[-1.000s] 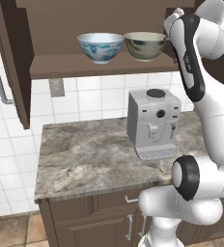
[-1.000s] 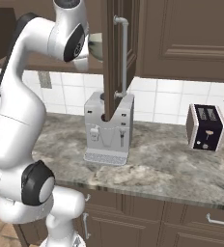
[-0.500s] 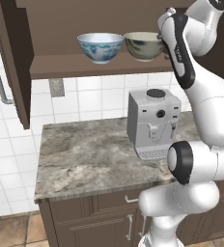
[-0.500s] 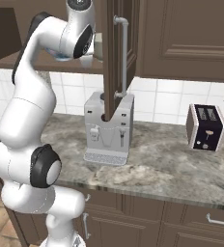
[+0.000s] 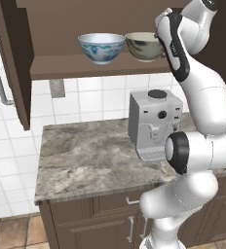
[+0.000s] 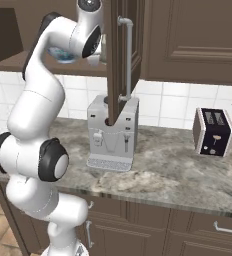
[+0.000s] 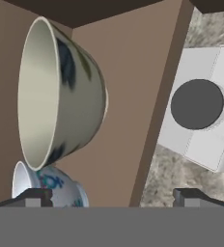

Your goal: Pick up the bowls from the cabinet and place each bowl in front of a stool on the dining counter.

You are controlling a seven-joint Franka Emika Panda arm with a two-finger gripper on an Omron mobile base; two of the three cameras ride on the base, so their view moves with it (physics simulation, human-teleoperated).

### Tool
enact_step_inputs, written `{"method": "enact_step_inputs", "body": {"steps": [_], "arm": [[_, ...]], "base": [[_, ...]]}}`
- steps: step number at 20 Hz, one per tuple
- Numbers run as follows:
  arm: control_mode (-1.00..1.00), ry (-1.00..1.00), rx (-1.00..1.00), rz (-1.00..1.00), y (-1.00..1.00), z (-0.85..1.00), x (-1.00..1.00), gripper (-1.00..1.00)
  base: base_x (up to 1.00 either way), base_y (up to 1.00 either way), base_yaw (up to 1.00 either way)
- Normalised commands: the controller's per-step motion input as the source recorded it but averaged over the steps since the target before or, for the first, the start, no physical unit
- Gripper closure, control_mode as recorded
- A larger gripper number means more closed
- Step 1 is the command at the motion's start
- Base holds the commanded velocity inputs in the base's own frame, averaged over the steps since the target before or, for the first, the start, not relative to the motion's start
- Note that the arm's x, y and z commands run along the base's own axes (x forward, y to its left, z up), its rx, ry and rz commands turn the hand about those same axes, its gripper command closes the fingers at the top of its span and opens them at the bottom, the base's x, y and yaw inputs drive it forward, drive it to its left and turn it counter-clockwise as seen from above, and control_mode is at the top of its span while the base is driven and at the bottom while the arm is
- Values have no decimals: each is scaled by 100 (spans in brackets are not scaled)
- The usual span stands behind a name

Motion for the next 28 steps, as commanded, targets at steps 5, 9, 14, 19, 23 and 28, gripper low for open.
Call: {"method": "enact_step_inputs", "body": {"steps": [5, 9, 14, 19, 23, 28], "arm": [[-100, 0, 2, 0, -6, -8, 34, -100], [-100, 0, 2, 0, -5, -17, 38, -100], [-100, 0, 2, 0, -2, -7, 39, -100], [-100, 0, 1, 0, 0, 0, 40, -100], [-100, 0, 1, 0, -1, 0, 39, -100], [-100, 0, 2, 0, -1, 0, 34, -100]], "base": [[0, 0, 0], [0, 0, 0], [0, 0, 0], [0, 0, 0], [0, 0, 0], [0, 0, 0]]}}
